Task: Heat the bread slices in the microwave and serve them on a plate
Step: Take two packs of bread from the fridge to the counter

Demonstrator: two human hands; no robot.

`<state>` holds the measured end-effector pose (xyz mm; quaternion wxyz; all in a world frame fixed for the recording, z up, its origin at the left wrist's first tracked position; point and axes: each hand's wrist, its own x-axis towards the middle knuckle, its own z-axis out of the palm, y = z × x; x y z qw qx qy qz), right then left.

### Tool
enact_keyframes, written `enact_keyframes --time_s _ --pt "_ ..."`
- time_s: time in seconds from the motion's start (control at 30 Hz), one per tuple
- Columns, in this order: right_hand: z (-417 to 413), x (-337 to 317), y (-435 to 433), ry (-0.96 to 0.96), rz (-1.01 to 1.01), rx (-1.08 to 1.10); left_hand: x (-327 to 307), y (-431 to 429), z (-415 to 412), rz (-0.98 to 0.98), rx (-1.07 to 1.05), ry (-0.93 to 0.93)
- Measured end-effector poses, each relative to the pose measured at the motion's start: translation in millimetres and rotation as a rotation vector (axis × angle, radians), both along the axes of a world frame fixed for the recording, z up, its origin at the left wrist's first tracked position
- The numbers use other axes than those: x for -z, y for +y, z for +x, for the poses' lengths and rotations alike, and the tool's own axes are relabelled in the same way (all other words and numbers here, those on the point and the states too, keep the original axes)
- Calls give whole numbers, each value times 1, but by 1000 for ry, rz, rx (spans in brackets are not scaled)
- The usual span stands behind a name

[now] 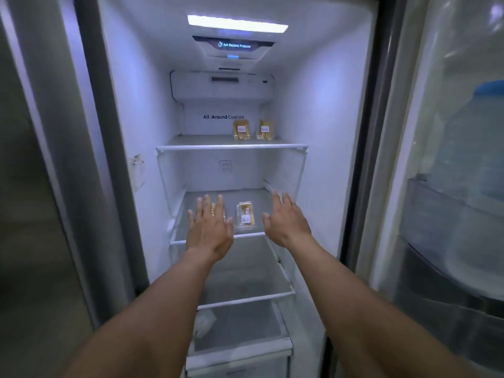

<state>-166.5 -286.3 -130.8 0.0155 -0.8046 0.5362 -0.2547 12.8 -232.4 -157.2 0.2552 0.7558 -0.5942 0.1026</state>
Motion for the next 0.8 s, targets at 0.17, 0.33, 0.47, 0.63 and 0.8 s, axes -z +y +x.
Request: enact_keyframes --time_s 0.17,0.33,0.47,0.63,0.8 --pt "33 19 -63 -73 91 11 22 -63 27 -21 -99 156" --pt "71 46 -116 -110 194 34 53 -120 53 -39 -135 299" --pt "101 71 -145 -202 262 7 68 -147 61 -26 -196 476" --pt "125 90 -165 -283 316 51 81 -169 70 5 -211 555" --pt "128 100 -179 -274 293 84 82 -180 72 34 -239 503"
